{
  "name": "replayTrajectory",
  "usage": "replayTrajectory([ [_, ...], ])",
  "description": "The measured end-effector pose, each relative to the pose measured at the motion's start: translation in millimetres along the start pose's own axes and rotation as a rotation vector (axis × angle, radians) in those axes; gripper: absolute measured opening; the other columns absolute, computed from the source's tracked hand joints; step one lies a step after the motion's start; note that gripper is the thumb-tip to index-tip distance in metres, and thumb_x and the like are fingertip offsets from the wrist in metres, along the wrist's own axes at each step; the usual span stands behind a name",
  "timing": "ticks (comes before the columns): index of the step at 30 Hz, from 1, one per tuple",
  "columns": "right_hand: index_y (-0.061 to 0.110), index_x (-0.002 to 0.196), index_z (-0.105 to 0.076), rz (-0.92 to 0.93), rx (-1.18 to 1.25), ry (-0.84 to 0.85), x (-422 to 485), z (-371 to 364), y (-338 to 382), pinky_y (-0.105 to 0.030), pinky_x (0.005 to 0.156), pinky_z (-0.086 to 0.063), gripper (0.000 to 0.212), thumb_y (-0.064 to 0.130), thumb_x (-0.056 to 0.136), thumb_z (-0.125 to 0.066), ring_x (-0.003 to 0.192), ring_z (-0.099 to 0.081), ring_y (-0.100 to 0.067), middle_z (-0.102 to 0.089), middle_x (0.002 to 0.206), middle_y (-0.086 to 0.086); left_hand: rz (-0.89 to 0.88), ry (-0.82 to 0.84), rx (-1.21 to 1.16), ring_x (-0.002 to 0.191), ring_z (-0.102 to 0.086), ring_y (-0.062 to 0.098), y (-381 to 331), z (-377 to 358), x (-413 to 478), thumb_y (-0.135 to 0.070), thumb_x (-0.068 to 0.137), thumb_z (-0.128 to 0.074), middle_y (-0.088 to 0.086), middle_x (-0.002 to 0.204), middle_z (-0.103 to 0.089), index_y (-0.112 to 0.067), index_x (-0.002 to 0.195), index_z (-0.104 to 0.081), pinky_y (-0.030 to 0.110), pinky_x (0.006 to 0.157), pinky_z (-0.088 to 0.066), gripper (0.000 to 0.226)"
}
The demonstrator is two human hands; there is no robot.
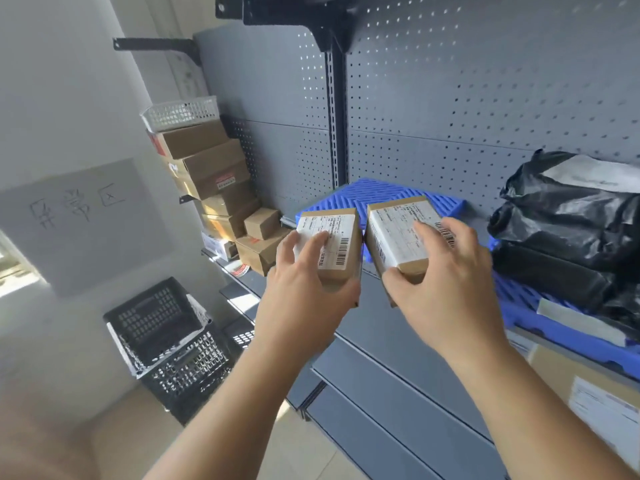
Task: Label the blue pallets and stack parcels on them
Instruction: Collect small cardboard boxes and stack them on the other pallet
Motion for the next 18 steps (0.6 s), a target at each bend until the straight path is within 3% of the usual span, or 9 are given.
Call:
replayTrajectory([
  [6, 0.020, 0.142, -0.054, -0.017, 0.037, -0.064, 84.2, -22.5, -10.4, -0.047, 0.105, -0.039, 0.071, 0.043, 0.077, -0.069, 0.126, -0.041, -0.039, -0.040, 0.151, -0.011, -0.048, -0.048, 0.004, 0.134, -0.050, 0.025, -18.6, -6.1, 98.8, -0.065, 0.077, -0.064, -0.018, 0.160, -0.020, -0.053, 0.146, -0.036, 0.048, 0.102, -0.051, 0.075],
  [9, 0.019, 0.142, -0.053, -0.041, 0.020, -0.074, 114.3, -38.8, -17.2, -0.047, 0.107, -0.037, 0.070, 0.040, 0.078, -0.071, 0.128, -0.038, -0.036, -0.039, 0.151, -0.011, -0.060, -0.052, -0.009, 0.135, -0.048, 0.023, -15.5, -15.2, 139.7, -0.066, 0.074, -0.061, -0.018, 0.160, -0.022, -0.054, 0.144, -0.037, 0.043, 0.101, -0.050, 0.075],
  [11, 0.019, 0.142, -0.052, -0.062, -0.008, -0.080, 130.7, -49.0, -21.7, -0.046, 0.107, -0.037, 0.069, 0.040, 0.079, -0.071, 0.127, -0.038, -0.036, -0.038, 0.152, -0.010, -0.061, -0.040, -0.019, 0.136, -0.045, 0.022, -10.8, -22.4, 167.7, -0.067, 0.073, -0.060, -0.018, 0.160, -0.022, -0.055, 0.144, -0.038, 0.040, 0.100, -0.048, 0.075],
  [15, 0.022, 0.143, -0.049, -0.127, -0.081, -0.073, 159.6, -71.0, -33.7, -0.045, 0.106, -0.037, 0.070, 0.043, 0.080, -0.068, 0.129, -0.035, -0.034, -0.035, 0.153, -0.007, -0.081, 0.016, -0.052, 0.127, -0.053, 0.026, -0.7, -41.1, 225.5, -0.067, 0.073, -0.062, -0.023, 0.155, -0.024, -0.056, 0.142, -0.039, 0.049, 0.093, -0.058, 0.073],
  [18, 0.022, 0.143, -0.048, -0.204, -0.131, -0.069, 176.6, -86.2, -44.6, -0.044, 0.106, -0.036, 0.069, 0.044, 0.080, -0.067, 0.129, -0.034, -0.035, -0.033, 0.155, -0.005, -0.161, 0.086, -0.055, 0.125, -0.054, 0.023, 1.1, -61.9, 261.4, -0.064, 0.073, -0.060, -0.021, 0.151, -0.030, -0.053, 0.141, -0.044, 0.045, 0.098, -0.054, 0.070],
])
Point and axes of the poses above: each hand's wrist, its own x-axis towards the middle knuckle, its own z-axis out of the back of the hand, y = z × x, the point moved 8 cm from there along x, towards the middle knuckle
